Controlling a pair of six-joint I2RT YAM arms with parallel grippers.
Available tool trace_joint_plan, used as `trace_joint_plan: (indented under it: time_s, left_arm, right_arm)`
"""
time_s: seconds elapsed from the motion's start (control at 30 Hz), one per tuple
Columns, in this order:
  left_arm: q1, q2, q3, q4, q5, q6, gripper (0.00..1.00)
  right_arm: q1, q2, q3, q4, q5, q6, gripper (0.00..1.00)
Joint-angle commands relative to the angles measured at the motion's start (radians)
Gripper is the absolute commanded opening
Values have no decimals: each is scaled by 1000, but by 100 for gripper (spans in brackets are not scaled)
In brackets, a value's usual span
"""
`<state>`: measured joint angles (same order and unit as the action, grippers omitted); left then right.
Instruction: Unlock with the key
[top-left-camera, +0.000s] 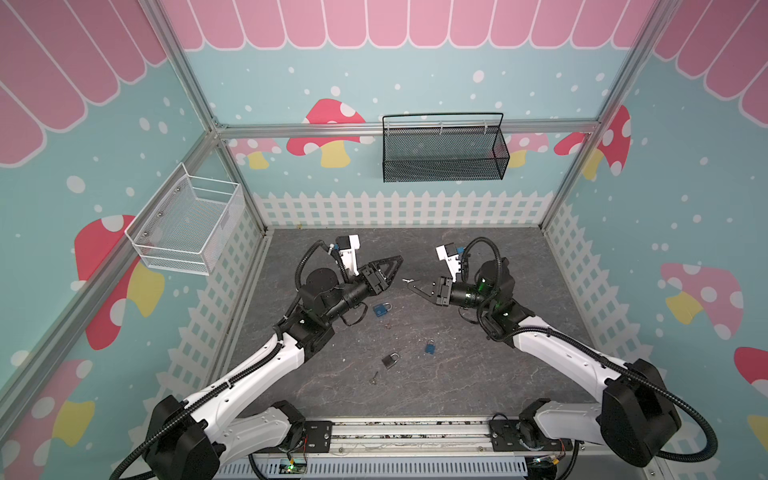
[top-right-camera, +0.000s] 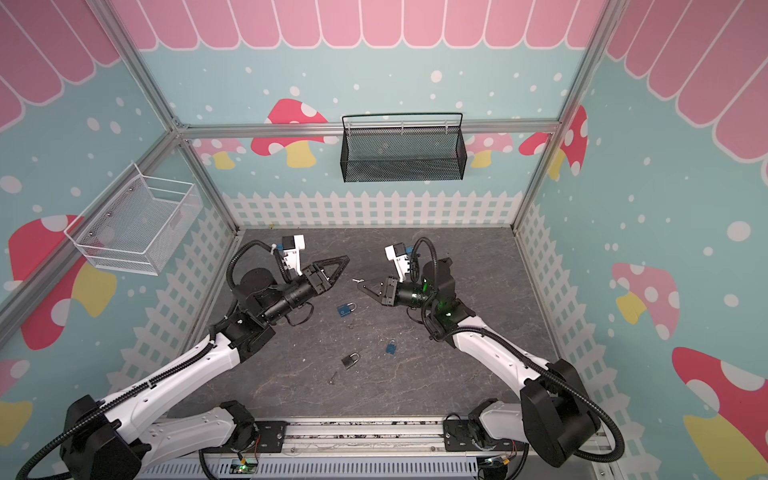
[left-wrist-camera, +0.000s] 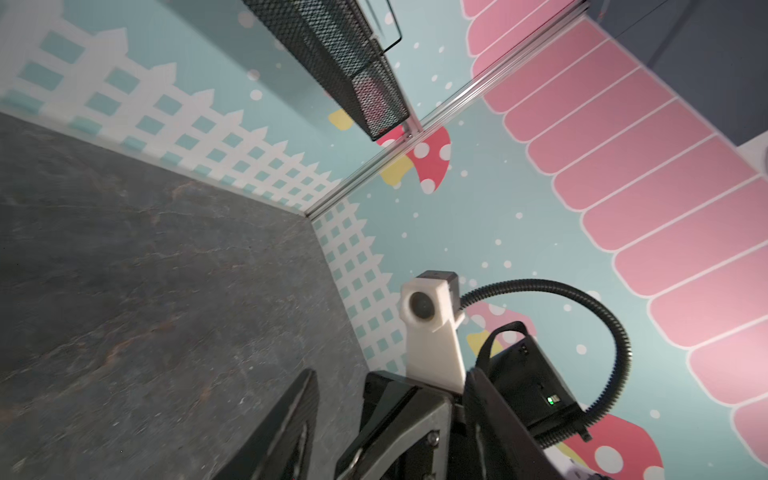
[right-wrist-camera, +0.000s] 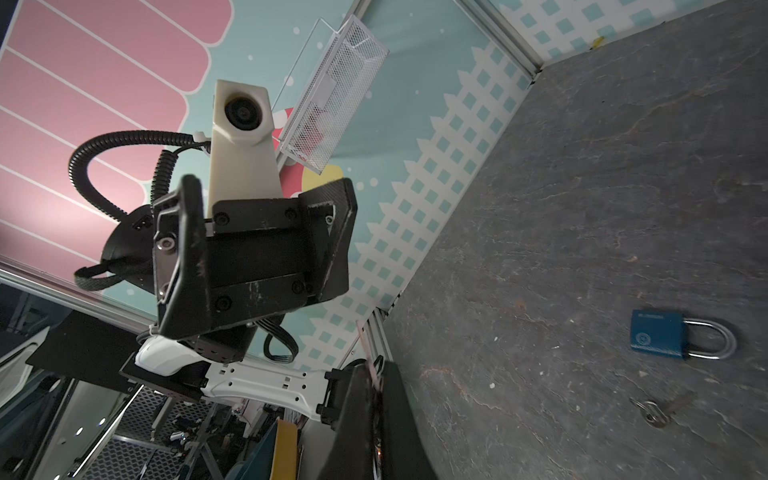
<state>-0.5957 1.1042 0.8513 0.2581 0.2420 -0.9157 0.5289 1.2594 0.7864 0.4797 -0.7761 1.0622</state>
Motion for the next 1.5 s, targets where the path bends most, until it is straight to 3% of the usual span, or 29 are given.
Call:
trace_joint_plan:
  time_s: [0.0, 0.17, 0.3, 0.63, 1.07, 1.47]
  left_arm:
    - [-5, -26, 59, -288, -72, 58, 58]
    - [-91, -15, 72, -489, -161, 82, 60]
    - [-146, 37, 86, -594, -164, 84, 61]
    - [-293, 300, 208, -791, -194, 161, 66]
    - [-383, 713, 484, -956, -199, 269, 67]
    - [-409, 931, 651, -1080, -310, 273, 59]
  right_arm:
    - [-34, -58, -52, -93, -10, -50, 0]
    - [-114, -138, -140, -252, -33, -125, 0]
    - [-175, -222, -217, -399, -1, -218, 0]
    - [-228, -419, -394, -600, 96, -270, 0]
    - [-237, -497, -518, -625, 186, -213, 0]
    - [-252, -480, -515, -656, 194, -245, 0]
